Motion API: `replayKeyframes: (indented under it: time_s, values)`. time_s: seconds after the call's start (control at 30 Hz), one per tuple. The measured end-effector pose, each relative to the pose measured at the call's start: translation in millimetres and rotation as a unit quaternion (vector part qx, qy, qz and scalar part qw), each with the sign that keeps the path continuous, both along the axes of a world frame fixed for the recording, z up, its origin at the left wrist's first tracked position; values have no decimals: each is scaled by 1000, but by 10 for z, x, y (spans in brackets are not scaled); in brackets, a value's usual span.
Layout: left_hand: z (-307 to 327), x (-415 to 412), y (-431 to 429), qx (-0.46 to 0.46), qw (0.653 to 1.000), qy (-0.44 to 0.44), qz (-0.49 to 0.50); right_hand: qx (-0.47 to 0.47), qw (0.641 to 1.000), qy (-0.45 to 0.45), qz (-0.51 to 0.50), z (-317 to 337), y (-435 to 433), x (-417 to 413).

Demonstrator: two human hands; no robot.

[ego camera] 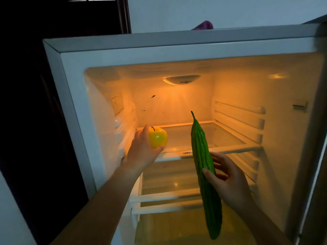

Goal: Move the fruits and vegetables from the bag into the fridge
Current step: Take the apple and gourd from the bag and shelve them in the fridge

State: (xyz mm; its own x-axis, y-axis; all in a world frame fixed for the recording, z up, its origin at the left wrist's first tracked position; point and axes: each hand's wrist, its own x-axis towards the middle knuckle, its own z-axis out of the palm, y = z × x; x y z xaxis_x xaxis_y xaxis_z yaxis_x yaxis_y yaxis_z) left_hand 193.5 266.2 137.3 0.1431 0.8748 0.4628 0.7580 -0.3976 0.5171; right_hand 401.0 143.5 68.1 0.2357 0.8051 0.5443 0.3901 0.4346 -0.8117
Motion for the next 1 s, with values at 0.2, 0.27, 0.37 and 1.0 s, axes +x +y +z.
replayKeyframes:
  time_s: [0.2,0.27,0.37,1.0]
  values:
    - [5,-37,-143,66,998,12,-13,7,1000,16,13,-35,-9,1]
    - [-27,-55,-239,86,996,4,-27,7,1000,21,18,-78,-30,-18]
    - [-118,-105,-437,134,987,-13,-89,7,1000,22,13,-180,-84,-44]
    - [-1304,287,-1139,-257,891,-256,-272,-121,989,56,63,-1040,-506,-188]
